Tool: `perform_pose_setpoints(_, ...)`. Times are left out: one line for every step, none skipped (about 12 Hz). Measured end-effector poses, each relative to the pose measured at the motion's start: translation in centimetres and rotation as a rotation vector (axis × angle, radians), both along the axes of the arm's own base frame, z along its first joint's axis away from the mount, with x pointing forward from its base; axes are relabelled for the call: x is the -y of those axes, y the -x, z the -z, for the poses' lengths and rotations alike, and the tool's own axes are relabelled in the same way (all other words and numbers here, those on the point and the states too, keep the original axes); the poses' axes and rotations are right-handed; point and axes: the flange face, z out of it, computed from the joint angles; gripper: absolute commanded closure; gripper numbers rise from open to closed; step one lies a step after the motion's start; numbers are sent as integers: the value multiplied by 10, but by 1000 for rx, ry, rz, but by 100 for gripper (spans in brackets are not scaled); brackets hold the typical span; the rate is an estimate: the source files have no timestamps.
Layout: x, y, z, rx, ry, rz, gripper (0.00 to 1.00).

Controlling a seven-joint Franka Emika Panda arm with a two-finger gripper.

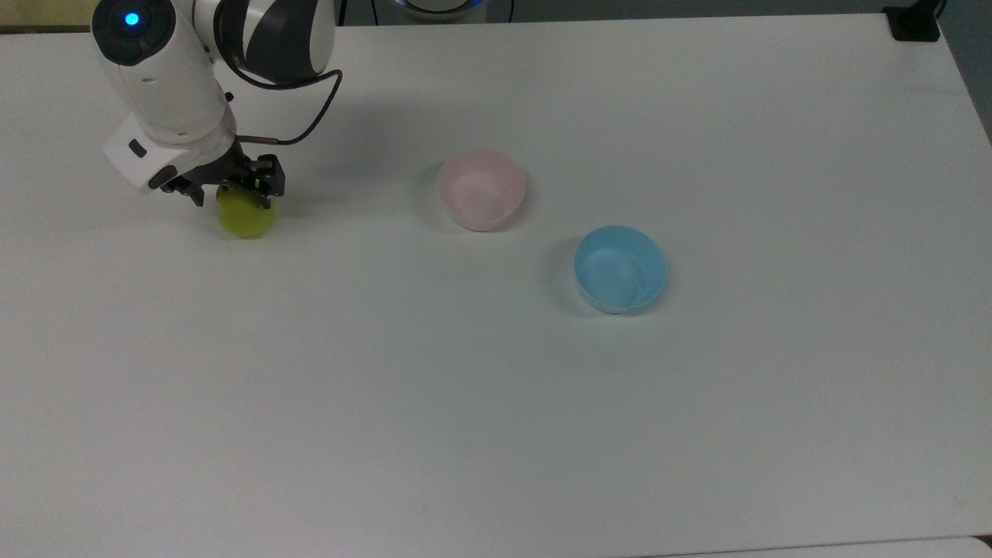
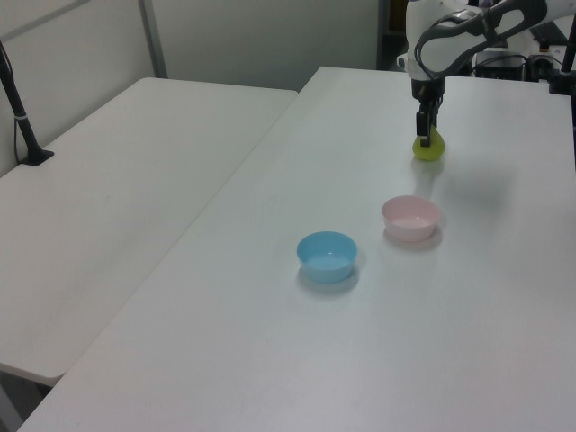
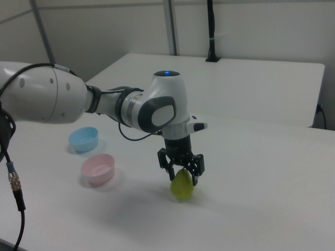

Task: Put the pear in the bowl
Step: 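Lower the gripper over the green pear and close on it, then lift the pear and carry it over the pink bowl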

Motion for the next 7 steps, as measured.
perform_pose_setpoints(-2,-1,6,8,2,-6,64)
perform_pose_setpoints(-3,-2,3,15,5,-10,66)
perform_pose_setpoints(-4,-2,4,15,5,-11,66)
perform_pose_setpoints(-4,-2,4,16,5,-11,66)
perform_pose_setpoints(-4,-2,0,21,6,-11,66)
perform_pose_setpoints(-5,-2,-7,31,8,-12,66)
perform_pose_setpoints(-11,-1,-20,35,7,-19,65)
